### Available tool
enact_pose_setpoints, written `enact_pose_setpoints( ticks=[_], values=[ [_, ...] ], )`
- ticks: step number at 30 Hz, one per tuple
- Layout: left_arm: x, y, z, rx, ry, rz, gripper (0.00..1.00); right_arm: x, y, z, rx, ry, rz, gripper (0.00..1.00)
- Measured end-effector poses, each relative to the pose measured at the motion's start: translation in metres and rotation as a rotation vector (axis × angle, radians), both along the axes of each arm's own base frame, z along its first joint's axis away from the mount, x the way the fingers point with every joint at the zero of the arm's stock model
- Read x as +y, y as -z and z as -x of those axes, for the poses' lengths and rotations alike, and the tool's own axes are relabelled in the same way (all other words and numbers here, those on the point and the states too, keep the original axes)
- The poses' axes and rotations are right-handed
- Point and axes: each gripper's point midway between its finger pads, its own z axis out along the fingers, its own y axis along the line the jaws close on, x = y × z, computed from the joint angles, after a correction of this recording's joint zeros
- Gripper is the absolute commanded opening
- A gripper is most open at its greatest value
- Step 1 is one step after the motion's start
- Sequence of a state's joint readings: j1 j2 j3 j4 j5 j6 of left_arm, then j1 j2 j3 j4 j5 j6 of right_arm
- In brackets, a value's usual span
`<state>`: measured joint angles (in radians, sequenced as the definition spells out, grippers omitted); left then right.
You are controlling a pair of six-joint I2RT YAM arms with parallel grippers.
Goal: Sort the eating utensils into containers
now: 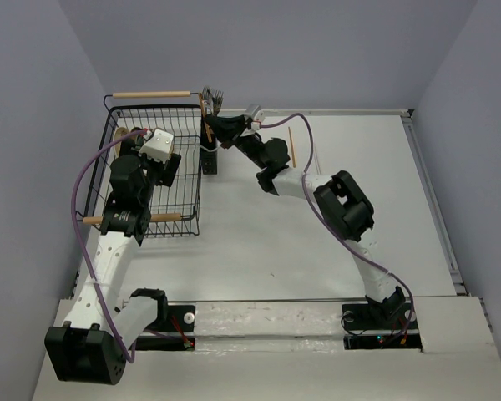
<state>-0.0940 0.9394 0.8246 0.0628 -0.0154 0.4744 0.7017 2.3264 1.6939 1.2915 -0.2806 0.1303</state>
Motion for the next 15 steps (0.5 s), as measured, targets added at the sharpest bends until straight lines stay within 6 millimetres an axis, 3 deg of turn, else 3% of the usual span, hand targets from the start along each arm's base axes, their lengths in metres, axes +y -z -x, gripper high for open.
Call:
enact_pose_setpoints(
  ticks=[10, 15],
  values=[
    [-0.001, 0.000, 0.000, 0.001, 0.004, 0.000, 0.95, 0.003, 0.001, 0.004, 0.008, -0.012, -0.001, 0.00],
    [-0.001, 0.000, 0.000, 0.001, 0.005, -0.002, 0.95, 0.019, 0.000, 0.020, 0.007, -0.046, -0.002, 0.00]
  ],
)
